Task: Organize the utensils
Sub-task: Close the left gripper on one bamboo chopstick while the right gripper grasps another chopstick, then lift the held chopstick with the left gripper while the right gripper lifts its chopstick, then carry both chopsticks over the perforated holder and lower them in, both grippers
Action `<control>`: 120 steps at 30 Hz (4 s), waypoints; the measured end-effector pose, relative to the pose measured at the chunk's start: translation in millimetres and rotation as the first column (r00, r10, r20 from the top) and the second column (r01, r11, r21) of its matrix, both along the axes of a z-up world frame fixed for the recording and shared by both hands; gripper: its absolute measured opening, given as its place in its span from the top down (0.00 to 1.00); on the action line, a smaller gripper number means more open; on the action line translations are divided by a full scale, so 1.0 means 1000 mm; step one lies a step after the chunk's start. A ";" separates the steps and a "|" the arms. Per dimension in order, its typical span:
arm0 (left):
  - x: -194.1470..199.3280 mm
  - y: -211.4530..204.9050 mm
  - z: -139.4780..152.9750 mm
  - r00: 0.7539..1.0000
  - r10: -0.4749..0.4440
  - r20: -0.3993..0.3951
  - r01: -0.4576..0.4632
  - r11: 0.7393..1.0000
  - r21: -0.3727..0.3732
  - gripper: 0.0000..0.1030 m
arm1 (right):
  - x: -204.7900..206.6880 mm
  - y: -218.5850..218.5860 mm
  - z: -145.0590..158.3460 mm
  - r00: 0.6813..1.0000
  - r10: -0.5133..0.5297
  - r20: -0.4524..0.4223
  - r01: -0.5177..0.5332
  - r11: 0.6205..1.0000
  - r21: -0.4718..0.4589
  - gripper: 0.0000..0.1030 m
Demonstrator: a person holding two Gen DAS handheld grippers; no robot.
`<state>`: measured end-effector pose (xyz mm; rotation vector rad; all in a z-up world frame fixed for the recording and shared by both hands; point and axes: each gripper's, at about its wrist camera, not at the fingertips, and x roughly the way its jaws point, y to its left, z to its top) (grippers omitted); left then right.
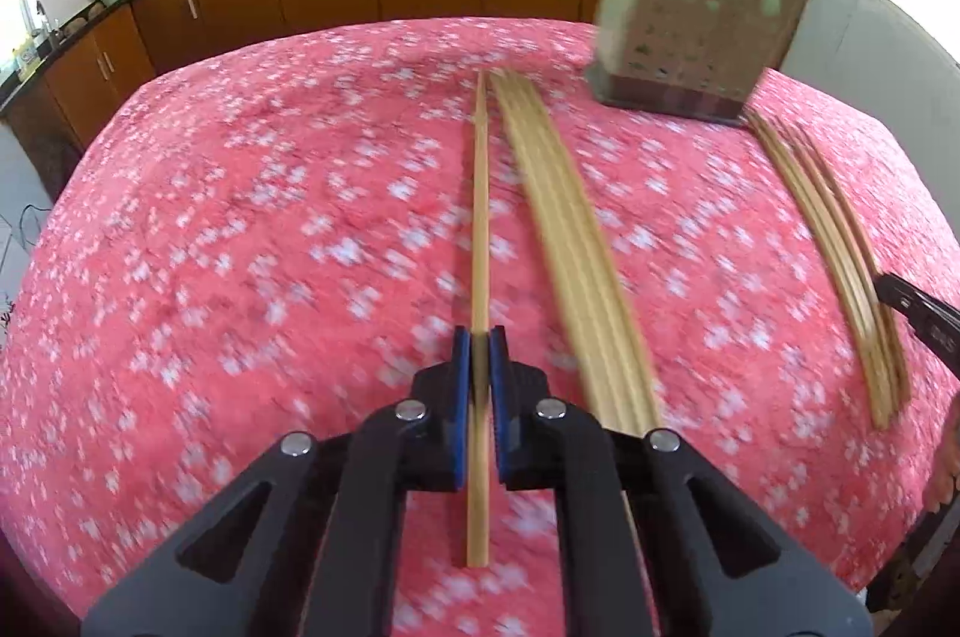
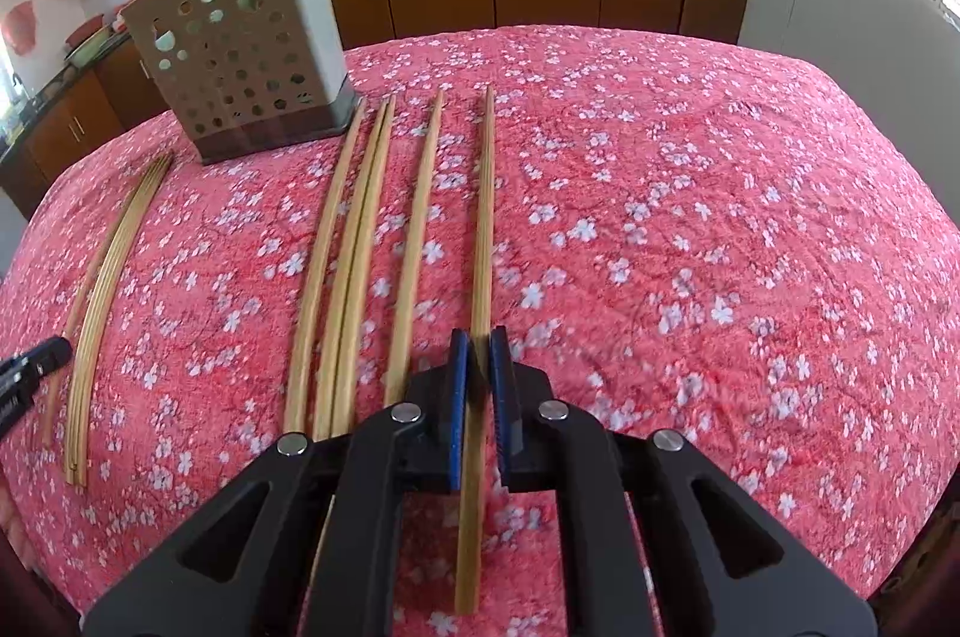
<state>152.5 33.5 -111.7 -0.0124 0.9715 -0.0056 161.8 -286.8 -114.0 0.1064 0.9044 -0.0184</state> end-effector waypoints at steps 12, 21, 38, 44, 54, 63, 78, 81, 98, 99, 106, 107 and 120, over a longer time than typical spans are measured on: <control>0.044 0.053 -0.003 0.996 0.052 0.067 -0.053 0.999 0.011 0.89 | 0.046 -0.039 -0.003 0.997 -0.069 0.032 0.069 0.997 -0.025 0.92; 0.042 0.054 -0.003 0.995 0.055 0.079 -0.054 0.998 -0.016 0.89 | 0.046 -0.034 -0.008 0.997 -0.059 0.051 0.062 0.997 -0.055 0.92; 0.041 0.055 -0.005 0.995 0.054 0.084 -0.053 0.998 -0.016 0.89 | 0.044 -0.038 -0.005 0.997 -0.060 0.053 0.062 0.997 -0.044 0.91; 0.041 0.055 -0.005 0.995 0.054 0.085 -0.053 0.998 -0.016 0.89 | 0.045 -0.038 -0.006 0.997 -0.061 0.052 0.063 0.997 -0.039 0.91; 0.041 0.054 -0.004 0.995 0.050 0.086 -0.049 0.999 -0.010 0.89 | 0.044 -0.037 -0.005 0.997 -0.060 0.053 0.062 0.997 -0.043 0.91; 0.015 0.046 -0.005 0.997 -0.008 0.082 0.001 0.997 0.080 0.91 | 0.028 -0.034 -0.006 0.998 -0.026 0.052 0.029 0.999 -0.042 0.92; -0.002 0.048 0.127 0.925 0.017 0.378 -0.028 0.999 0.023 0.92 | 0.005 -0.037 0.114 0.927 -0.029 0.374 0.050 0.998 -0.045 0.92; 0.001 0.047 0.144 0.911 0.024 0.411 -0.031 0.999 0.009 0.92 | 0.006 -0.036 0.125 0.914 -0.026 0.406 0.046 0.998 -0.040 0.92; 0.005 0.027 0.251 0.782 0.067 0.619 -0.003 0.995 -0.104 0.92 | 0.010 -0.027 0.244 0.754 -0.054 0.654 -0.029 0.993 0.116 0.92; 0.005 0.024 0.258 0.768 0.073 0.636 -0.001 0.994 -0.112 0.92 | 0.011 -0.022 0.252 0.740 -0.047 0.671 -0.052 0.990 0.127 0.92; 0.029 -0.018 0.300 0.673 0.078 0.736 0.012 0.993 -0.117 0.92 | 0.030 0.008 0.258 0.737 0.016 0.676 -0.145 0.980 0.135 0.92; 0.033 -0.023 0.303 0.667 0.077 0.741 0.015 0.993 -0.117 0.92 | 0.034 0.010 0.255 0.743 0.023 0.669 -0.152 0.979 0.135 0.92; 0.096 -0.061 0.255 0.691 0.110 0.715 0.054 0.978 -0.202 0.92 | 0.069 0.024 0.205 0.822 0.073 0.565 -0.183 0.973 0.139 0.92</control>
